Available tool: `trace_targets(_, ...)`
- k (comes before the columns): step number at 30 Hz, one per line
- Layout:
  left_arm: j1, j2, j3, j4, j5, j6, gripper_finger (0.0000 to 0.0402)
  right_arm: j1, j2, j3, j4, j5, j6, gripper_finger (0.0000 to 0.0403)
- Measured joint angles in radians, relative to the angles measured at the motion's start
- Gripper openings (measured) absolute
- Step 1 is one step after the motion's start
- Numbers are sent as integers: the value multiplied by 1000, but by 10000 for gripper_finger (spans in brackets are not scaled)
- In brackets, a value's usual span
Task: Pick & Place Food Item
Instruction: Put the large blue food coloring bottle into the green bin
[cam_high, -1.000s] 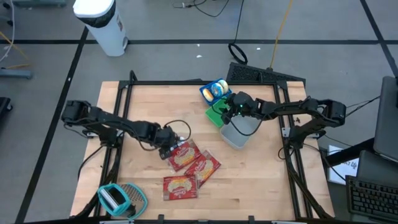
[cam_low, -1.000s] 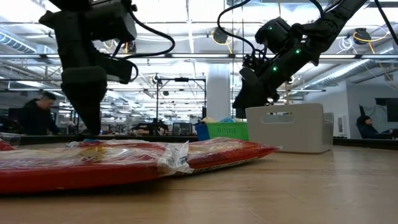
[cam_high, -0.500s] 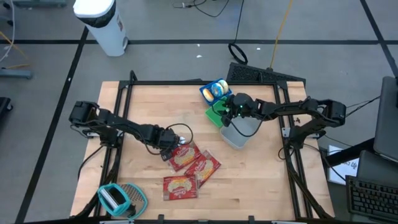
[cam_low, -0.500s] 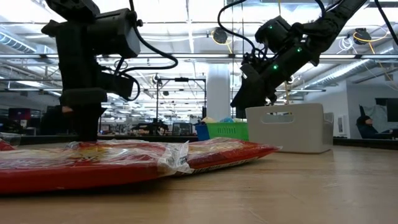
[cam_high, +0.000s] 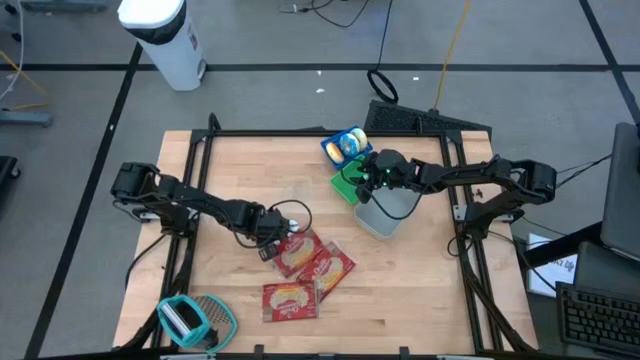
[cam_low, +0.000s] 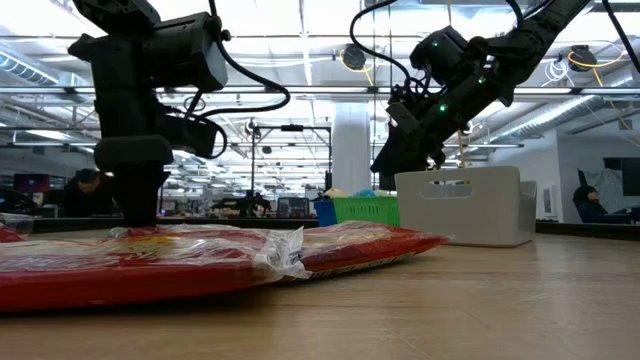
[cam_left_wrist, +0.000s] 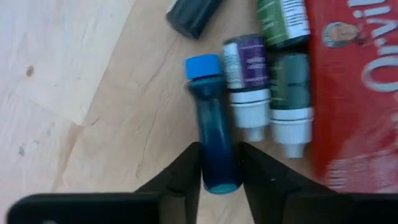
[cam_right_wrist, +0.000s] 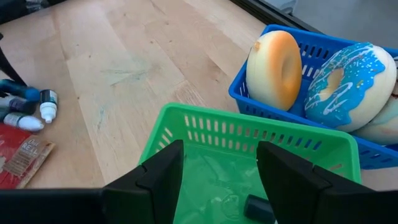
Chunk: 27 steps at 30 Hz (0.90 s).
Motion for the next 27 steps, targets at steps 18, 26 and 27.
trace_targets(18, 4, -93, 144, -34, -590, 464, 58, 66, 0, 0, 126, 0, 140, 190)
trace_targets(26, 22, -92, 164, 300, -634, 827, 59, 170, 53, 1, 355, -2, 171, 193)
trace_targets(27, 22, -92, 164, 337, -632, 857, 59, 176, 63, 1, 378, -10, 185, 196)
